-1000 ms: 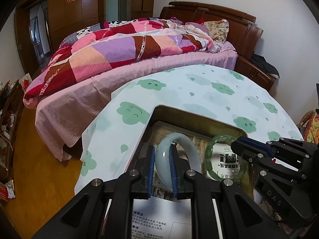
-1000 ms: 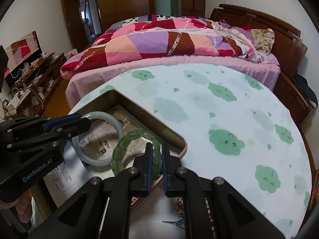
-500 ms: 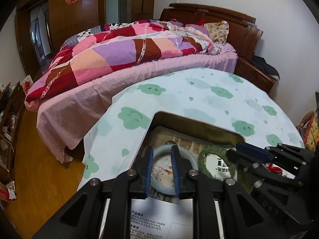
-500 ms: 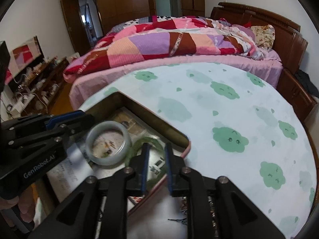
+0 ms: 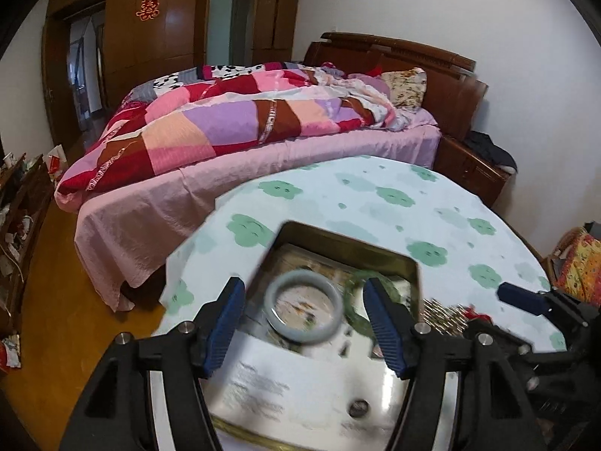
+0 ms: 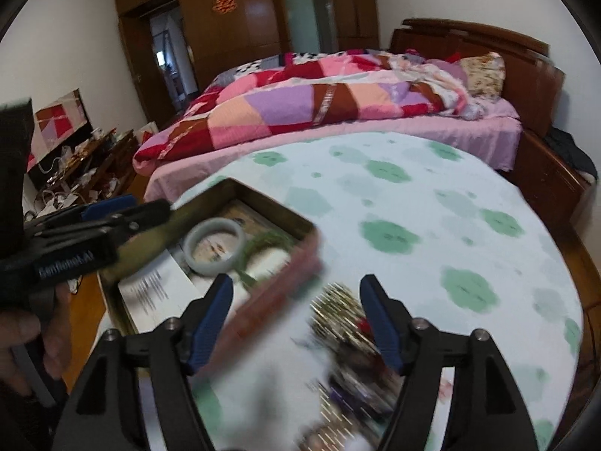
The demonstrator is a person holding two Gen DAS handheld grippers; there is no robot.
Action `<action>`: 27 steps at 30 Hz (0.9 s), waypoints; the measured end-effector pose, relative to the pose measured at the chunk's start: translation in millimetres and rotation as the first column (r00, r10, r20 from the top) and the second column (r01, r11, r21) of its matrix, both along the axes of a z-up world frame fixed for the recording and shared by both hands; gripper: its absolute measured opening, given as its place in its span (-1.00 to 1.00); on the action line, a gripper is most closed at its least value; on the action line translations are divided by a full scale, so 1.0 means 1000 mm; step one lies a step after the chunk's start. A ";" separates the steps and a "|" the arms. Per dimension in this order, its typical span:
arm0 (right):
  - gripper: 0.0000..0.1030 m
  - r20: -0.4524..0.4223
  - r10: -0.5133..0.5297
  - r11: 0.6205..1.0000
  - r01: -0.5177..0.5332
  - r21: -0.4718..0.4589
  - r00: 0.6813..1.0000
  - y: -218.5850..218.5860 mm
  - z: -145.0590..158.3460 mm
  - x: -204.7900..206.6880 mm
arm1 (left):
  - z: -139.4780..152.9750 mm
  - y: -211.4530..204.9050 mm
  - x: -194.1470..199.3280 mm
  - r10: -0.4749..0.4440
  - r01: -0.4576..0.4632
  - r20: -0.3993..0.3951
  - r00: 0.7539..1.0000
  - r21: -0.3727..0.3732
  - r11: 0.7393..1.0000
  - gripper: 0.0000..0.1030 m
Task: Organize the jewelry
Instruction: 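Lower both bangles into the tin and open both grippers, then grasp the dark bead bracelet with the right gripper while the left gripper reaches the gold chain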
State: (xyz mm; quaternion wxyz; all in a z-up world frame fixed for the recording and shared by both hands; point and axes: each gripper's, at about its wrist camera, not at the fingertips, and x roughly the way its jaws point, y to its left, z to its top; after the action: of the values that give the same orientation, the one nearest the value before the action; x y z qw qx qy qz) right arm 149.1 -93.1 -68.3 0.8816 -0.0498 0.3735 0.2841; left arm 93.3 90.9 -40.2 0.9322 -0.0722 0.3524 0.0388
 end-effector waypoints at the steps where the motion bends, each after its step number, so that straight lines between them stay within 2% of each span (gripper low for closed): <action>1: 0.42 -0.002 -0.020 1.000 0.020 0.004 1.000 -0.014 0.001 -0.004 | 0.001 -0.006 -0.007 -0.006 0.006 0.007 1.000 0.000 1.000 0.28; 6: 0.60 0.012 -0.123 0.992 0.123 0.000 0.992 -0.071 -0.005 -0.025 | -0.003 -0.044 -0.027 -0.083 0.083 0.029 0.996 0.007 0.997 0.28; 12: 0.60 -0.001 -0.195 0.981 0.195 -0.023 0.981 -0.103 -0.027 -0.022 | -0.013 -0.082 -0.026 -0.154 0.154 0.002 0.988 0.017 0.988 0.27; 14: 0.49 -0.013 -0.196 0.981 0.196 0.002 0.980 -0.106 -0.030 -0.016 | -0.016 -0.088 -0.026 -0.156 0.156 -0.002 0.988 0.013 0.988 0.27; 18: 0.12 0.002 -0.174 0.984 0.174 0.032 0.985 -0.109 -0.032 -0.017 | -0.023 -0.100 -0.023 -0.160 0.161 -0.029 0.987 0.034 0.986 0.27; 20: 0.08 -0.004 -0.164 0.985 0.164 0.048 0.987 -0.109 -0.035 -0.016 | -0.026 -0.108 -0.021 -0.163 0.165 -0.042 0.986 0.046 0.985 0.27; 23: -0.08 -0.029 -0.140 0.988 0.142 0.057 0.990 -0.113 -0.042 -0.018 | -0.032 -0.117 -0.021 -0.175 0.179 -0.064 0.982 0.054 0.982 0.27; 27: -0.14 -0.031 -0.108 0.992 0.110 0.066 0.994 -0.112 -0.043 -0.025 | -0.035 -0.122 -0.023 -0.170 0.175 -0.080 0.982 0.057 0.983 0.27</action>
State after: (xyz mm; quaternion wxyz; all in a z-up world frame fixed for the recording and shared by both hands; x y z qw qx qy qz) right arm 124.2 -205.1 -111.1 0.8919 0.0045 0.3777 0.2486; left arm 70.1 -31.3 -75.6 0.9201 -0.0102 0.3907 -0.0281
